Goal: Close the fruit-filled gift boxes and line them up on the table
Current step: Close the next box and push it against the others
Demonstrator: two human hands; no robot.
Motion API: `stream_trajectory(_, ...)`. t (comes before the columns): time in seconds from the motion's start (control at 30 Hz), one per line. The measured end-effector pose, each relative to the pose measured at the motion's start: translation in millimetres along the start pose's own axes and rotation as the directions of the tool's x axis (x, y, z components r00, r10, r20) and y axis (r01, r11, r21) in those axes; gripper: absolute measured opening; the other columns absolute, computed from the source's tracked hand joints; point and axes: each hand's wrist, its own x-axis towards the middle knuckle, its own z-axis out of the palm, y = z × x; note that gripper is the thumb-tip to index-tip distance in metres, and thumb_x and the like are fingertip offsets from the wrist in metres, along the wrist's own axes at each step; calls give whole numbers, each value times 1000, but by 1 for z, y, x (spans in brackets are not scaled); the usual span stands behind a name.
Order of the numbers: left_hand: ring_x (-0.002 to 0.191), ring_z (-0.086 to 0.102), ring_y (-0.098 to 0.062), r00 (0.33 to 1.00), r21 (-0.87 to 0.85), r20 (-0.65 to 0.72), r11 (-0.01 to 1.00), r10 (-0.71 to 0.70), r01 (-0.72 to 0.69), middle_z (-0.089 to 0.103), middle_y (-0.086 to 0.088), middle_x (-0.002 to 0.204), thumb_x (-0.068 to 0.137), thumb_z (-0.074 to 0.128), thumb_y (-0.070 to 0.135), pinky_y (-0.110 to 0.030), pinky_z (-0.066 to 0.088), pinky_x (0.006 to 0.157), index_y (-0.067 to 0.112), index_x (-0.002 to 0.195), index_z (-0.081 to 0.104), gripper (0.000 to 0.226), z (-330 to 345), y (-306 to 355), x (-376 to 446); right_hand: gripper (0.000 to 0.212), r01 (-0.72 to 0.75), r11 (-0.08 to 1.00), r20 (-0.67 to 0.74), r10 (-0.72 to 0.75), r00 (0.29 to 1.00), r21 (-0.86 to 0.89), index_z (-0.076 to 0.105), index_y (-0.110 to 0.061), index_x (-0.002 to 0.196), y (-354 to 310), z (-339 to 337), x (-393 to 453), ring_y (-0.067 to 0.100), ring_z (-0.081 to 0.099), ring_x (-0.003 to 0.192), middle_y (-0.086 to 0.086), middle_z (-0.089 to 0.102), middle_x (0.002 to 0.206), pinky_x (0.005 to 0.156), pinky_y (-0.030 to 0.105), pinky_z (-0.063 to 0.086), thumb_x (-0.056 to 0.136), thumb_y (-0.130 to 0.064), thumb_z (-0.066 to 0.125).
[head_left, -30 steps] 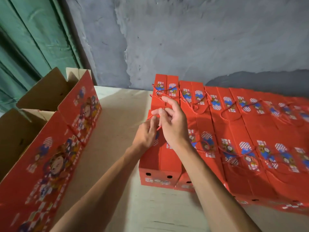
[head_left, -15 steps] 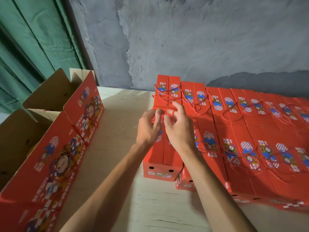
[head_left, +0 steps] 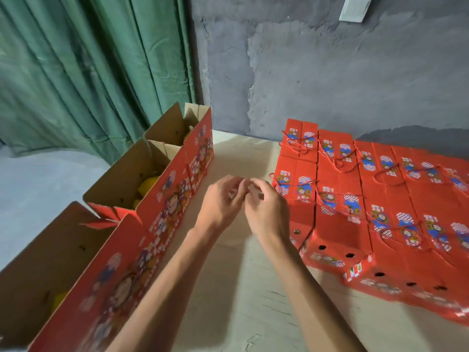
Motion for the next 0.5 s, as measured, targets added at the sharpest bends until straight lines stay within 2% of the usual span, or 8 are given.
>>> stream_trajectory(0.13,77,61,-11,1000,247,-12,969,-27,30,67,9,88,104,58,31,-31,50,66,23,96,73,19,-81,0,-44,32,72,996,104,-78,992,58,71,-22,126,-36,40,-47,25,68,114,2,75,120,93,37,53,94,-23,66)
stream_trajectory(0.2,85,62,-13,998,461,-44,885,-44,59,70,8,98,101,63,30,-38,56,78,24,100,74,13,-120,-4,-64,32,108,993,195,-113,974,39,70,-19,127,-53,64,-73,29,68,114,6,75,121,95,39,53,96,-25,64)
stream_trajectory(0.23,95,63,-14,995,552,-67,827,-78,102,71,5,108,98,66,34,-41,56,88,26,108,74,15,-136,-6,-74,35,110,994,245,-111,963,18,69,-18,130,-61,76,-86,30,67,116,8,74,124,97,39,52,97,-27,63)
stream_trajectory(0.27,106,62,-18,982,607,-111,772,-151,187,69,2,121,95,69,38,-45,54,97,26,118,71,26,-150,-8,-83,38,104,995,294,-103,950,14,66,-18,133,-69,86,-100,31,66,118,8,72,127,99,39,52,97,-29,62)
stream_trajectory(0.3,116,57,-23,956,627,-159,723,-246,290,64,-3,131,94,70,41,-48,50,103,24,129,66,39,-162,-12,-92,39,102,994,336,-105,936,27,65,-18,135,-75,95,-112,31,65,119,8,72,128,100,40,52,98,-30,62)
stream_trajectory(0.37,127,49,-31,881,619,-229,636,-414,460,53,-12,142,94,68,41,-51,46,106,15,141,51,57,-178,-19,-109,40,106,992,374,-126,919,75,63,-19,136,-85,110,-135,30,65,119,8,71,128,99,38,51,98,-31,60)
stream_trajectory(0.43,127,48,-35,796,564,-269,581,-543,587,49,-17,140,92,72,39,-51,49,103,8,142,41,67,-185,-27,-124,42,85,991,404,-120,907,103,61,-19,139,-91,121,-153,28,63,121,7,70,132,100,36,50,99,-30,59)
stream_trajectory(0.5,119,56,-36,732,508,-278,552,-622,661,53,-17,133,91,75,36,-48,55,96,7,139,39,67,-189,-35,-137,46,54,994,448,-92,889,95,56,-20,143,-93,129,-164,25,61,125,5,65,139,103,33,48,98,-25,58)
